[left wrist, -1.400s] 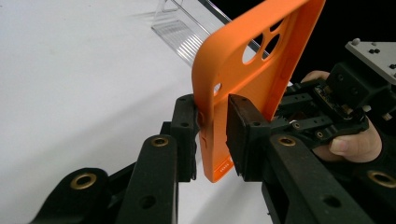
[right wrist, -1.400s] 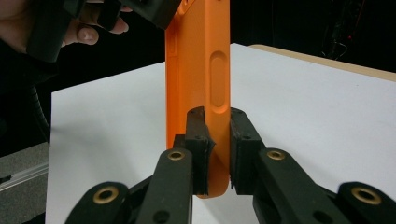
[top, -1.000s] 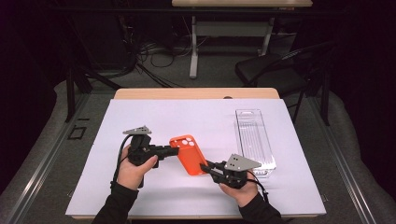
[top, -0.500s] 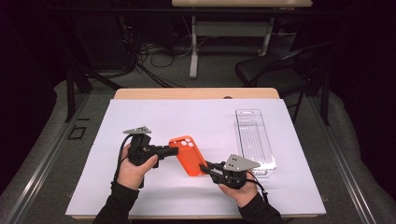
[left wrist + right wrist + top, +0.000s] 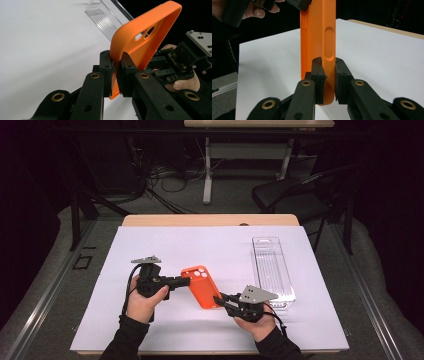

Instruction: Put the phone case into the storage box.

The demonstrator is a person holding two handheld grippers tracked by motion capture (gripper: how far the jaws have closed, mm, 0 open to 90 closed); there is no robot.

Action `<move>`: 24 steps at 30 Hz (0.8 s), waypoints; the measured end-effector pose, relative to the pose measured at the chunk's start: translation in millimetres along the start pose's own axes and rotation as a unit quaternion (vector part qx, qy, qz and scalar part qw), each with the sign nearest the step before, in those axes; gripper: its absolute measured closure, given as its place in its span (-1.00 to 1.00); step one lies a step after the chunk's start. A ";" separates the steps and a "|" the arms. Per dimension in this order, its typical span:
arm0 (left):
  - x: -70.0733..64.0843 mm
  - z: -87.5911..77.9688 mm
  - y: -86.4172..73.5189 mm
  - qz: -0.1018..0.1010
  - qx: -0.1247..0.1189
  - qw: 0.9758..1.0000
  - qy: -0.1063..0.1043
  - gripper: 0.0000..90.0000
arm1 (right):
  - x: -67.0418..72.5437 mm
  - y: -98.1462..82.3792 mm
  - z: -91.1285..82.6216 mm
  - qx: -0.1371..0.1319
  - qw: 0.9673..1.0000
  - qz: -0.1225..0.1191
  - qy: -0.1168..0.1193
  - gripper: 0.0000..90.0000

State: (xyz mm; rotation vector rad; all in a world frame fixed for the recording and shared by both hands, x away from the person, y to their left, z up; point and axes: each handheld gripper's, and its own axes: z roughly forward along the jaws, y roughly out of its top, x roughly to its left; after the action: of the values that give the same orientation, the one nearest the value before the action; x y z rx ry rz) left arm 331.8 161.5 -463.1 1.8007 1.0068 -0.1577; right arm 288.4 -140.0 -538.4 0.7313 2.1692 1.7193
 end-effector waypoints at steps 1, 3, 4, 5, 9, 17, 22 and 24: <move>0.1 0.0 -0.1 -0.001 0.000 1.000 0.000 0.86 | 0.0 -0.1 0.1 0.000 1.000 -0.001 0.000 0.80; 0.0 0.1 -0.2 -0.001 0.000 1.000 0.001 0.86 | -0.1 -0.2 0.1 0.002 1.000 0.000 0.000 0.80; -0.1 0.2 -0.3 -0.001 0.000 1.000 0.001 0.86 | -0.3 -0.2 0.1 0.002 1.000 0.000 0.000 0.80; -0.2 0.4 -0.4 -0.001 0.000 1.000 0.002 0.86 | -0.6 -0.3 0.3 0.003 1.000 0.000 0.001 0.80; -0.4 0.3 -0.6 -0.002 0.000 1.000 0.003 0.86 | -0.6 -0.5 0.4 0.005 1.000 0.000 0.001 0.80; -0.4 0.6 -1.1 -0.006 0.000 1.000 0.005 0.87 | -1.0 -0.8 0.5 0.006 1.000 0.004 0.000 0.79; -0.8 0.8 -1.4 -0.008 -0.001 1.000 0.006 0.87 | -1.3 -1.1 0.5 0.007 1.000 0.010 0.002 0.79; -0.8 0.9 -1.5 -0.008 -0.001 1.000 0.006 0.87 | -1.3 -1.1 0.6 0.008 1.000 0.010 0.002 0.79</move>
State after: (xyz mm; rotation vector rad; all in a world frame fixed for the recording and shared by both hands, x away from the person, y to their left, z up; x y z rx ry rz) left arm 330.6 160.5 -464.2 1.7936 1.0295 -0.1551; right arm 289.6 -140.4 -539.7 0.7561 2.1876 1.7172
